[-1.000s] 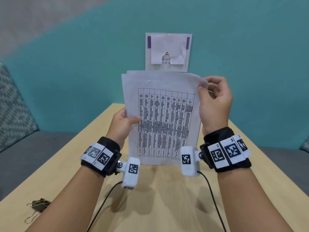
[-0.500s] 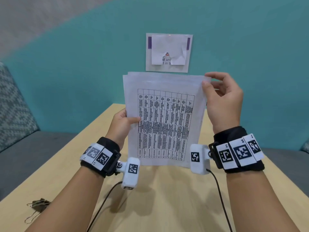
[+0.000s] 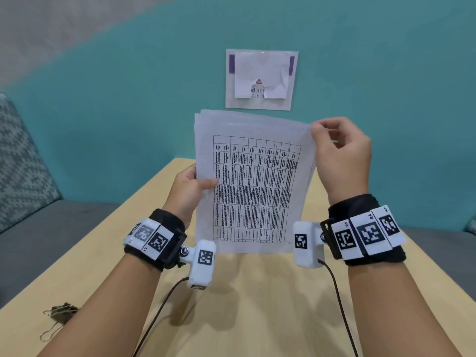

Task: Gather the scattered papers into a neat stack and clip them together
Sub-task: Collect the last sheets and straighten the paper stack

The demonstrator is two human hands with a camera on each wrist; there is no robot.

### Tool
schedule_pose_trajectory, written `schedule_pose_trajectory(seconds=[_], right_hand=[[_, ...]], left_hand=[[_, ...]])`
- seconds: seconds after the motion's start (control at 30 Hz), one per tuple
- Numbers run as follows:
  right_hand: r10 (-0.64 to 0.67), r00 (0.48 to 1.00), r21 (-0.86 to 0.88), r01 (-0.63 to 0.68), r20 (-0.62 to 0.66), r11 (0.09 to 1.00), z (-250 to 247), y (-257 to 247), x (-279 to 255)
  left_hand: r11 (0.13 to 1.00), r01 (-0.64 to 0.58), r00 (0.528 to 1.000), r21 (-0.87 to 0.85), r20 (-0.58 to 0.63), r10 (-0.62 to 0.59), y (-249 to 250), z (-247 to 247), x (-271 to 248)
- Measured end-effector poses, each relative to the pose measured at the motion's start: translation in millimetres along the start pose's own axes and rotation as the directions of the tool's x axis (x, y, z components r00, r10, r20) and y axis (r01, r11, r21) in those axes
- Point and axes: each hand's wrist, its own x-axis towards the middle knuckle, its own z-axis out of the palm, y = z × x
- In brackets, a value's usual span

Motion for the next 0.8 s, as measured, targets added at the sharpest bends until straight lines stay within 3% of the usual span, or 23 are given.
schedule_pose_trajectory(seconds=[0.13, 0.23, 0.3, 0.43, 0.53, 0.67, 0.8], right_hand=[[0.197, 0.966, 0.151, -0.223, 0.168, 0.963, 0.7, 12.9, -5.1], [0.423, 0.856, 0.132, -0.475, 0.296, 0.87, 5.8, 34.9, -12.0], [0.487, 0.813, 0.131, -0.547, 0.319, 0.827, 9.2, 44.1, -17.3], [0.452, 0.84, 0.169, -0.513, 0.301, 0.841, 10.6, 48.3, -20.3], [0.416, 0.853, 0.176, -0.483, 0.314, 0.858, 11.5, 49.1, -19.3], [0.409, 0.847, 0.18, -0.485, 0.339, 0.856, 11.9, 48.6, -18.8], [0.406, 0.841, 0.175, -0.487, 0.357, 0.856, 13.2, 51.4, -19.3]], left_hand=[[1.0, -0.001, 1.0, -0.005, 0.005, 0.001, 0.0, -0.4, -0.6], [1.0, 0.001, 1.0, -0.007, -0.001, -0.001, -0.4, 0.4, -0.8], [1.0, -0.002, 1.0, -0.007, -0.001, 0.002, -0.2, 1.8, -1.5], [0.999, -0.027, 1.0, 0.021, -0.007, 0.027, 4.7, 1.5, -2.2], [0.983, -0.166, 0.982, 0.085, -0.079, 0.172, 21.2, 2.4, -2.9], [0.901, -0.433, 0.894, -0.006, -0.131, 0.429, 54.9, 4.2, -1.1], [0.821, -0.562, 0.811, 0.102, -0.126, 0.571, 61.7, 9.8, 7.6]])
